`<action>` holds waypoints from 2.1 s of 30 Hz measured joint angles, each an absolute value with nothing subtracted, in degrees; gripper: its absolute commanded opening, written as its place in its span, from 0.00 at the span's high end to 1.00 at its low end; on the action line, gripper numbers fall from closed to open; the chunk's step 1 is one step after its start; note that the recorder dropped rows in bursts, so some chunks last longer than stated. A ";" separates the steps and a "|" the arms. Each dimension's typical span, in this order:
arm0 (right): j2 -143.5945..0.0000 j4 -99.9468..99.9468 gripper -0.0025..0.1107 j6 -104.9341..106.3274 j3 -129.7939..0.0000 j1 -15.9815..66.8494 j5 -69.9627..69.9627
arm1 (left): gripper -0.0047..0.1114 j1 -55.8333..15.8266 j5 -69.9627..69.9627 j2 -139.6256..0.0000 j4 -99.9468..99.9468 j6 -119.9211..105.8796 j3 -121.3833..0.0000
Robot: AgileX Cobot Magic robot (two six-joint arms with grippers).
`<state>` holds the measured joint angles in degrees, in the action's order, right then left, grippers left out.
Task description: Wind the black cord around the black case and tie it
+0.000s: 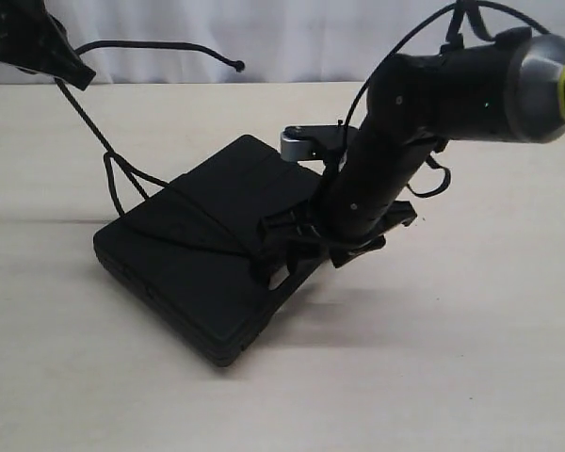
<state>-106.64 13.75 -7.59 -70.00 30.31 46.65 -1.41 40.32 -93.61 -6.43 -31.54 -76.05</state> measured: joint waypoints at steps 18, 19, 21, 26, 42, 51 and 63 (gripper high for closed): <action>-113.08 10.05 0.79 -27.97 -65.46 30.78 29.01 | 0.96 -1.41 40.24 -93.47 -9.26 -31.64 -76.05; -113.35 10.69 0.88 -28.65 -65.46 30.78 28.05 | 0.96 -1.41 39.43 -93.39 -9.51 -31.64 -76.05; -113.47 10.04 0.94 -27.67 -65.46 30.66 25.17 | 0.96 -1.41 37.52 -93.25 -9.50 -31.64 -75.21; -113.47 2.45 0.94 -22.83 -66.92 30.58 25.83 | 0.96 -0.54 33.48 -93.25 -9.74 -30.78 -73.28; -113.47 4.19 0.94 -22.96 -67.49 23.20 20.23 | 0.96 20.82 41.11 -93.61 -14.22 -26.93 -69.98; -113.47 4.24 0.94 -22.05 -67.49 23.40 19.22 | 0.96 22.57 29.11 -94.39 -12.39 -26.29 -58.73; -113.67 9.41 0.94 -21.22 -67.49 19.81 19.58 | 0.96 27.06 30.38 -103.15 -13.04 -21.46 -56.82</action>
<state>-113.67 9.41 -21.22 -67.49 19.81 19.58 27.06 30.38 -103.15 -13.04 -21.46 -56.82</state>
